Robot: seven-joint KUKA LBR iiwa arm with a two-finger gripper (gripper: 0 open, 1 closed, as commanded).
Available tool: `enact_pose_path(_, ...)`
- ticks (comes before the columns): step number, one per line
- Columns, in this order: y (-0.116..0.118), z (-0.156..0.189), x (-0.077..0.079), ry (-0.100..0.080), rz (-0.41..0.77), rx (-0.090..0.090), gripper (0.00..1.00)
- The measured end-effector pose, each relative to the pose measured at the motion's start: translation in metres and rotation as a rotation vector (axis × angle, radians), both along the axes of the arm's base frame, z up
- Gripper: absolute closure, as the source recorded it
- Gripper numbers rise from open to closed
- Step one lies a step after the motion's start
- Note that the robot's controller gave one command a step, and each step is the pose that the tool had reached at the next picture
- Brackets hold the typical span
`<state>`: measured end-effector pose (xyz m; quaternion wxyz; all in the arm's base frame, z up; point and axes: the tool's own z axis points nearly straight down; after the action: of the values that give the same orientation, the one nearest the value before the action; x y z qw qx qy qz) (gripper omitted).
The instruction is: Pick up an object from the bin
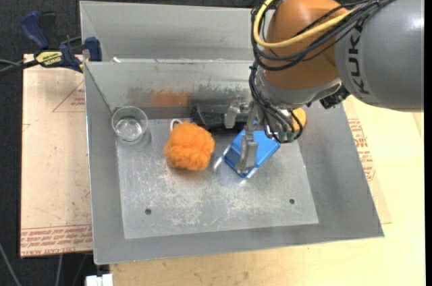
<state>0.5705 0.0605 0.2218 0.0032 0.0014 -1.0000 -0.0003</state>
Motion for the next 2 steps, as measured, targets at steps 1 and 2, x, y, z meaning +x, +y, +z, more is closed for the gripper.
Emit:
enact_pose_path(1,0.0,0.005,0.001,-0.008,-0.002,0.001,0.0)
enact_pose_path(2,0.037,-0.064,0.004,-0.01,-0.019,0.002,0.0)
